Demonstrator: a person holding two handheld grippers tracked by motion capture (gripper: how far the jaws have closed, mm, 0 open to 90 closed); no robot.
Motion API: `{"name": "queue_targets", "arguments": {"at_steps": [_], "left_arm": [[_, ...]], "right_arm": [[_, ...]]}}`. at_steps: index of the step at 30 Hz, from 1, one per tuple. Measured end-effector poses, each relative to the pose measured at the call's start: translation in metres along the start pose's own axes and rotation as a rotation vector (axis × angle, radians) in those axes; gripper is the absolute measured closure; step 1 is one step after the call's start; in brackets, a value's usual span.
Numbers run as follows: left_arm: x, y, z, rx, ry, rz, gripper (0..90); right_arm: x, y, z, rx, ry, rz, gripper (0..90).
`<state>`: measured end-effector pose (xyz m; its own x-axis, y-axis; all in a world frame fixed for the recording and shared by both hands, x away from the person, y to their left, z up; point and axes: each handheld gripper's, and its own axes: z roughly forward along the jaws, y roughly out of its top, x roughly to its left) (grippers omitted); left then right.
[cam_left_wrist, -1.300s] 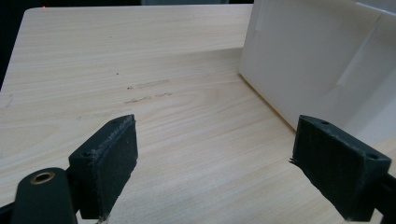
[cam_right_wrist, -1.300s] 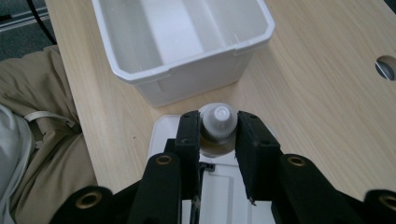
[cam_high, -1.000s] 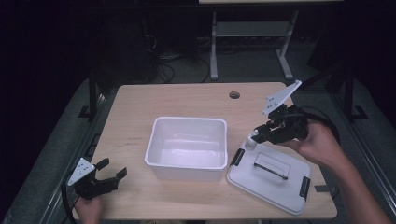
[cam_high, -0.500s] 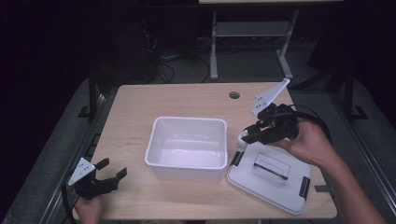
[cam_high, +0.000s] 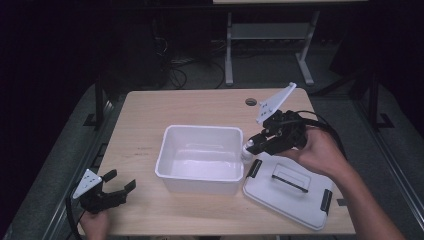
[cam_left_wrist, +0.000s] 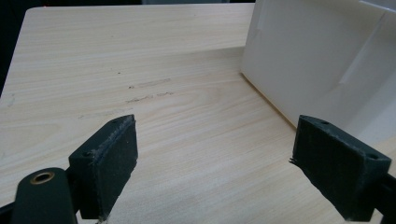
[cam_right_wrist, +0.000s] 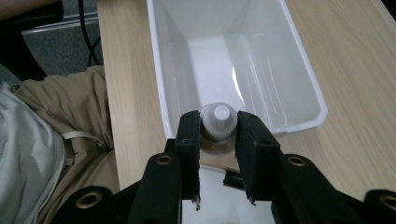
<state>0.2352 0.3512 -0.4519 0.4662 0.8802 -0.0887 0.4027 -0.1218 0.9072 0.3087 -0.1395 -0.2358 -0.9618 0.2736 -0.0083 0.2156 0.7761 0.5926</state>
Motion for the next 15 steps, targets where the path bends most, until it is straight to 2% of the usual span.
{"name": "queue_targets", "arguments": {"at_steps": [15], "left_arm": [[0.0,0.0,0.0,-0.002,0.0,0.0,13.0]], "right_arm": [[0.004,0.015,0.016,-0.002,0.038,-0.021,70.8]]}}
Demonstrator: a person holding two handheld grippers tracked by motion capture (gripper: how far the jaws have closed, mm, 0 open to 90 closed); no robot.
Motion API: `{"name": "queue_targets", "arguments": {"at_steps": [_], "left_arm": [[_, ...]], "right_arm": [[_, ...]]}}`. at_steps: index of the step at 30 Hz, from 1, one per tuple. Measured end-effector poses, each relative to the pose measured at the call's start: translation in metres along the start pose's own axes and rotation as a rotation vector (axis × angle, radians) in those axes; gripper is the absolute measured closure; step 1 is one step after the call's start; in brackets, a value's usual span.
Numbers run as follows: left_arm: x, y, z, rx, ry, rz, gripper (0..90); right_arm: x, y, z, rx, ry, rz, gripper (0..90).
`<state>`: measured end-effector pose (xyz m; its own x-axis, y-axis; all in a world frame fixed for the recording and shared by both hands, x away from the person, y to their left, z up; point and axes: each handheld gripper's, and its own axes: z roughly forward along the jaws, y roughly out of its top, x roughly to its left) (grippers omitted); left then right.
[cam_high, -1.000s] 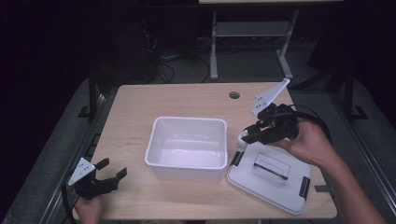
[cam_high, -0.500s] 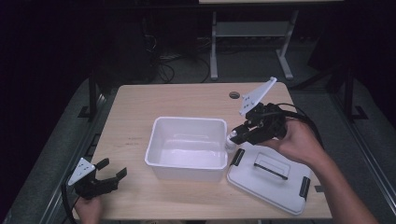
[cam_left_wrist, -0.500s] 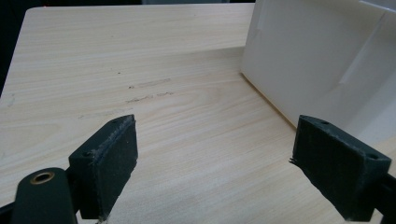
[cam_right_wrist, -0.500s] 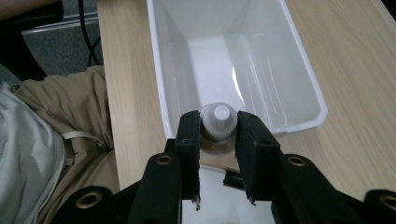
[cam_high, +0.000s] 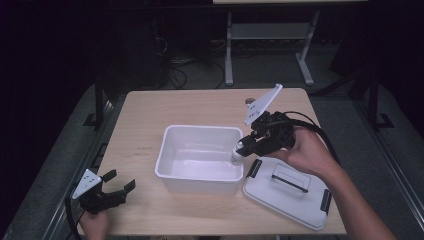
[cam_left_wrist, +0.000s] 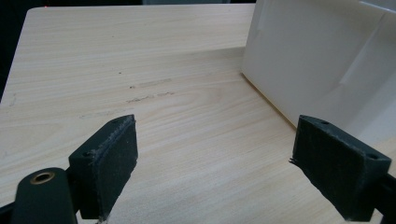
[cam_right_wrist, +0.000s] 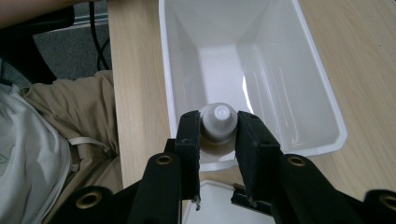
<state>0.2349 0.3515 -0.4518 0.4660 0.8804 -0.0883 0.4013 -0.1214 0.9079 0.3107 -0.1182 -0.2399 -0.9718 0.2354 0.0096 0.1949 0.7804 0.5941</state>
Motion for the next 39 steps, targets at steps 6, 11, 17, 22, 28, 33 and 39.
{"name": "queue_targets", "arguments": {"at_steps": [6,11,17,22,28,33,39], "left_arm": [[0.0,0.0,0.0,0.0,-0.001,-0.001,13.0],[0.001,0.0,0.0,-0.003,-0.003,-0.006,13.1],[0.001,0.0,-0.001,-0.004,-0.001,-0.006,13.0],[0.001,0.0,-0.001,-0.001,0.0,-0.005,13.0],[0.001,0.0,0.0,-0.002,0.0,-0.006,13.0],[0.002,-0.001,-0.001,-0.004,-0.001,-0.007,13.0],[0.002,-0.001,-0.002,-0.008,0.003,-0.01,13.0]], "right_arm": [[-0.001,0.004,0.008,-0.002,0.012,-0.011,70.8],[-0.001,0.011,0.017,0.006,0.02,-0.029,70.8],[-0.001,0.016,0.025,0.016,0.027,-0.04,70.8],[-0.002,0.016,0.029,0.017,0.03,-0.04,70.8],[-0.004,0.017,0.035,0.019,0.035,-0.04,70.8],[-0.005,0.018,0.041,0.024,0.037,-0.042,70.8],[-0.006,0.019,0.049,0.028,0.041,-0.036,70.8]]}}
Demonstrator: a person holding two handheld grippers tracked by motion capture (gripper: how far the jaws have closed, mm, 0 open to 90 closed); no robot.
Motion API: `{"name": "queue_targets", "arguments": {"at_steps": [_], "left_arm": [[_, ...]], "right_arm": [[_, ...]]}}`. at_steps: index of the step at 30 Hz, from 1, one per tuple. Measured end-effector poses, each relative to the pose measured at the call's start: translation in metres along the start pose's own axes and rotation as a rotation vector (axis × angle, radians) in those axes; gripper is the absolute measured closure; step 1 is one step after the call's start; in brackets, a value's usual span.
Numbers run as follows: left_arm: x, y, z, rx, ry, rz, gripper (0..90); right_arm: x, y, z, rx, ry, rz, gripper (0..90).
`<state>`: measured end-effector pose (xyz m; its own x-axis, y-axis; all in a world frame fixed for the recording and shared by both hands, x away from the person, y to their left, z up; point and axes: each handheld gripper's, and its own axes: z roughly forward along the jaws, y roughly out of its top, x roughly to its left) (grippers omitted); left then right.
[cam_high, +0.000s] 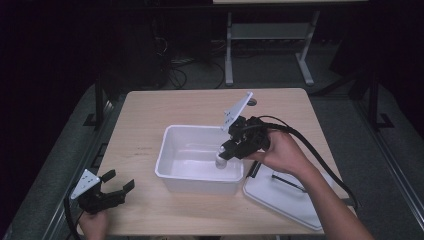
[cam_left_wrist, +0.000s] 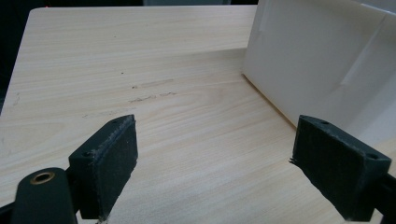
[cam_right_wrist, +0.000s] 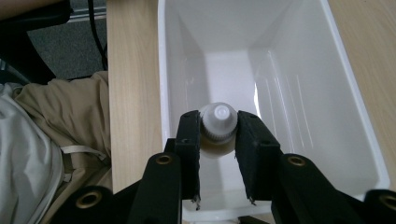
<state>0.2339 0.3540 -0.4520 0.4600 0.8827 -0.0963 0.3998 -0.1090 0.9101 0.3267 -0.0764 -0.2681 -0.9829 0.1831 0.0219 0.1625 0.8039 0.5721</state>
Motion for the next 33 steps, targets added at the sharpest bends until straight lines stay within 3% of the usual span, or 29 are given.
{"name": "queue_targets", "arguments": {"at_steps": [33], "left_arm": [[0.0,0.0,0.0,-0.001,-0.003,0.003,13.0]], "right_arm": [[-0.003,0.0,0.053,0.063,0.031,-0.009,70.7]]}}
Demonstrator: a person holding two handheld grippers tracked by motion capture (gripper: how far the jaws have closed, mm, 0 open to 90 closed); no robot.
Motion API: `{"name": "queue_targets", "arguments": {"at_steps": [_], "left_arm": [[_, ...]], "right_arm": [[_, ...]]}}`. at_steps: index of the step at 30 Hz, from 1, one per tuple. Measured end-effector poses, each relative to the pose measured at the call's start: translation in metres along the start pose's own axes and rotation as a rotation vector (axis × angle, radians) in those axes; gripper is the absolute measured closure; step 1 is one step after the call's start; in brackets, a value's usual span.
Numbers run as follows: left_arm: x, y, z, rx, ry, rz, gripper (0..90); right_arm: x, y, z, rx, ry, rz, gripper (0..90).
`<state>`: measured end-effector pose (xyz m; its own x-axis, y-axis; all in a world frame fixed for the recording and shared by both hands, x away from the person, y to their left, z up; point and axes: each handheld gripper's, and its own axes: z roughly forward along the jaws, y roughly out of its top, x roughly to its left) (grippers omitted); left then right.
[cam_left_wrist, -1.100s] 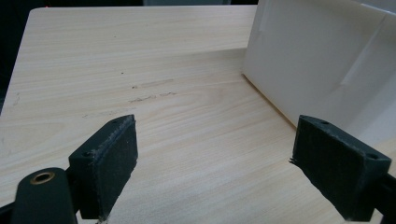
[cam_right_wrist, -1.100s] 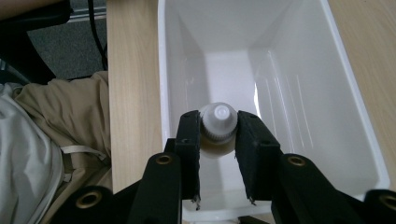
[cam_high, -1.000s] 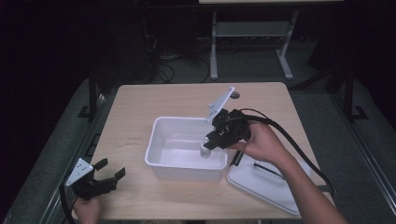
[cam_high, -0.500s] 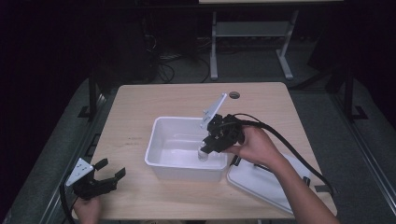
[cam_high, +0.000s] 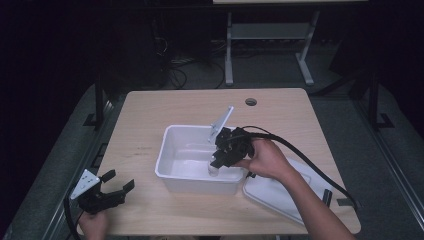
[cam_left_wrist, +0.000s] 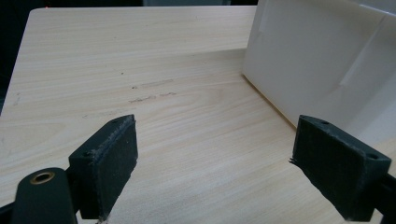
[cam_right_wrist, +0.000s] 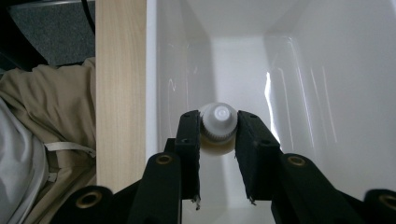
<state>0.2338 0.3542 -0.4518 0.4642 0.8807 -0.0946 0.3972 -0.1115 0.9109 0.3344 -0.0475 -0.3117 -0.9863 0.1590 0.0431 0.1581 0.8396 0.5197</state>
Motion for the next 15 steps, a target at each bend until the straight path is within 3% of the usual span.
{"name": "queue_targets", "arguments": {"at_steps": [15], "left_arm": [[0.001,0.0,-0.001,-0.003,0.0,-0.002,13.0]], "right_arm": [[-0.004,0.0,0.026,0.054,0.017,-0.009,70.7]]}}
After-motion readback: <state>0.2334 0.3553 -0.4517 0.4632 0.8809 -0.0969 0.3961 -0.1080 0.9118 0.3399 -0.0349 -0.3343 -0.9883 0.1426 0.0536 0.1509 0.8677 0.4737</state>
